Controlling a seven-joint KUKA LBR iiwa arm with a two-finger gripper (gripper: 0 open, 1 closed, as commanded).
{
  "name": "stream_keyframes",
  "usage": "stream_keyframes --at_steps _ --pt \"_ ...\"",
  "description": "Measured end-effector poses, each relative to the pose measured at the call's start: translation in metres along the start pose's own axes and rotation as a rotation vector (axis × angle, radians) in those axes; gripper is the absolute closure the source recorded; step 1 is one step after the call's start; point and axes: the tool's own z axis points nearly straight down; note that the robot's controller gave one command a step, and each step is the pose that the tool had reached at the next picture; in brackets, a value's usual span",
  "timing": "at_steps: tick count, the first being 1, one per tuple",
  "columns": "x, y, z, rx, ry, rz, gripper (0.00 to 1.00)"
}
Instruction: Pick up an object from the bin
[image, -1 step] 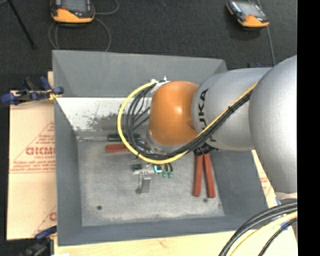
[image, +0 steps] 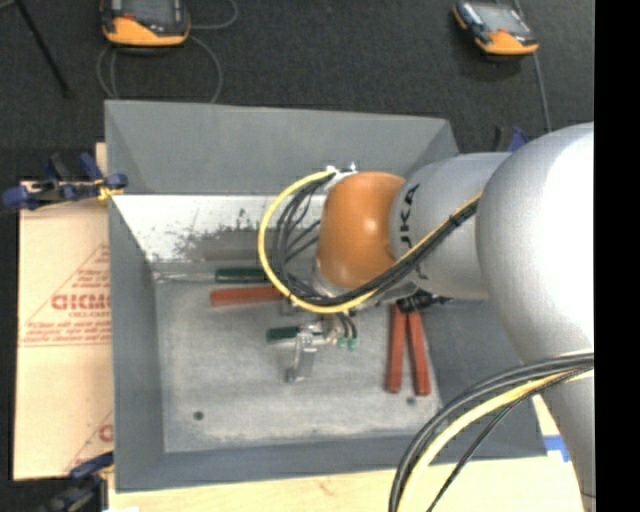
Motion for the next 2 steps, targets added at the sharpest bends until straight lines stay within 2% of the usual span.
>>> stream_keyframes --at_steps 2 --pt "-0.0020 -0.0006 -0.0014 -0.004 -0.004 0.008 0.00"
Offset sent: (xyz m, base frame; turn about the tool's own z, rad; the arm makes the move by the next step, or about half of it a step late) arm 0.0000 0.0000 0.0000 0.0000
